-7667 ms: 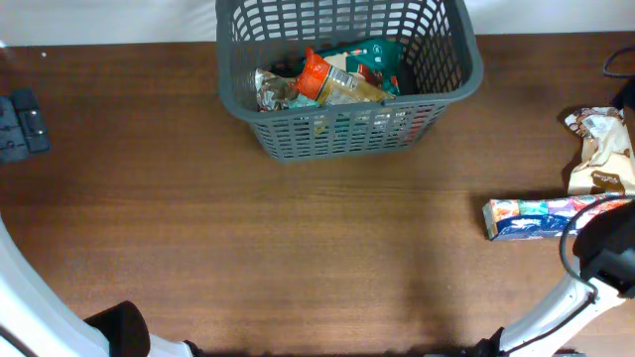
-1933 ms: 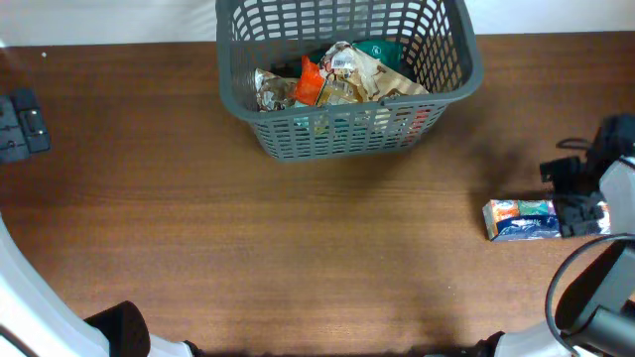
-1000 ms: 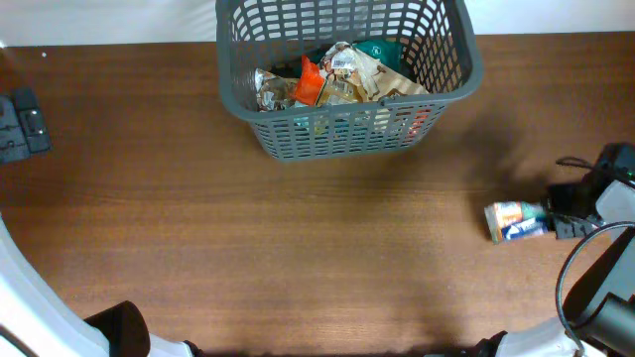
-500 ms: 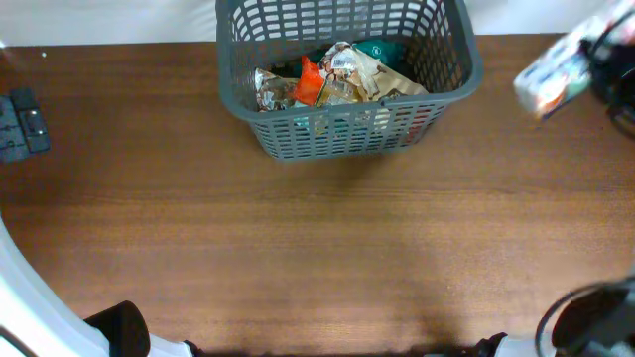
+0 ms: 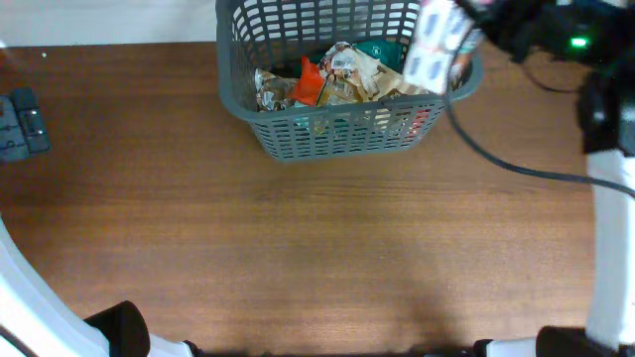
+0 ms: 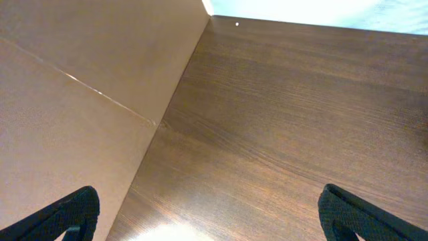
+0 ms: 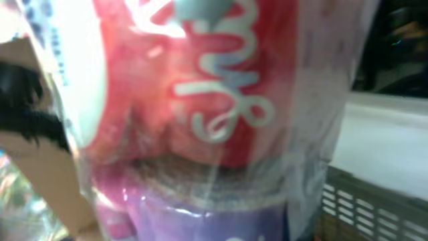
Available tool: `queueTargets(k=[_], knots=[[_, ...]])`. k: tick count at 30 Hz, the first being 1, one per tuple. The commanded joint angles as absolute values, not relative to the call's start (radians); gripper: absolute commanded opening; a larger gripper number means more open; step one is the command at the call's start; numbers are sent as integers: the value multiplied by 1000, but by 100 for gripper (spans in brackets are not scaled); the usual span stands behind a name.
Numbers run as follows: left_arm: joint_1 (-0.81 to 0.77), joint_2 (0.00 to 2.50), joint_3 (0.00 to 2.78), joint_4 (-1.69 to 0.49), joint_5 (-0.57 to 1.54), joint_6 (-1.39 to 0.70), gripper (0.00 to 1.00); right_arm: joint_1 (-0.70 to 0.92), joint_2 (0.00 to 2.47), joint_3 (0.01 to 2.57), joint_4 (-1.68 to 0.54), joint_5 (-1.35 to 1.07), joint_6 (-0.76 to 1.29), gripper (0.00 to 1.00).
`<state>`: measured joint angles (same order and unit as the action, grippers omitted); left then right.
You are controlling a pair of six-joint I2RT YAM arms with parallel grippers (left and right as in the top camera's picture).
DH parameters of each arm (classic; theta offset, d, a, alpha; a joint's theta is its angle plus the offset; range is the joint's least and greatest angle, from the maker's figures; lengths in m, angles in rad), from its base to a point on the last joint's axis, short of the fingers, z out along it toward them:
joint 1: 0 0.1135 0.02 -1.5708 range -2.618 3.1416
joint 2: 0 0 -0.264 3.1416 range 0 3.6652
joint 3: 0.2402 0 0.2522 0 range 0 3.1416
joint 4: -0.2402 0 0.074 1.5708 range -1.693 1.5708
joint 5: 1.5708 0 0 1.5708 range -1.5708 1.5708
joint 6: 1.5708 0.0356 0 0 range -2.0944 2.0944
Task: Pack container
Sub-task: 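Lift the tissue pack with the right gripper and carry it over the basket, then lower the tissue pack into the basket and open the right gripper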
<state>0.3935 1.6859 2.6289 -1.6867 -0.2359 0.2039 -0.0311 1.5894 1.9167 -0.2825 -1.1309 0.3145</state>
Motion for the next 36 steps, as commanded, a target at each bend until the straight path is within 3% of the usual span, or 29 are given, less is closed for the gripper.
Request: queueTargets(k=[1,8,14,20,36], knots=[[398,1676,2634,-1687,-233,191,99,45,1682,1920,-302,-1040,124,4],[398,1676,2634,-1687,-233,191,99,125,1760,1921,-338,-805,31,4],[398,1676,2634,-1687,-233,191,99,194,1761,1921,-518,-428,-190,4],[398,1676,2634,-1687,-233,191,99,257,1765,1921,-544,-208,-366,4],[398,1676,2634,-1687,-233,191,99,268,1843,1921,-419,-134,-621,4]])
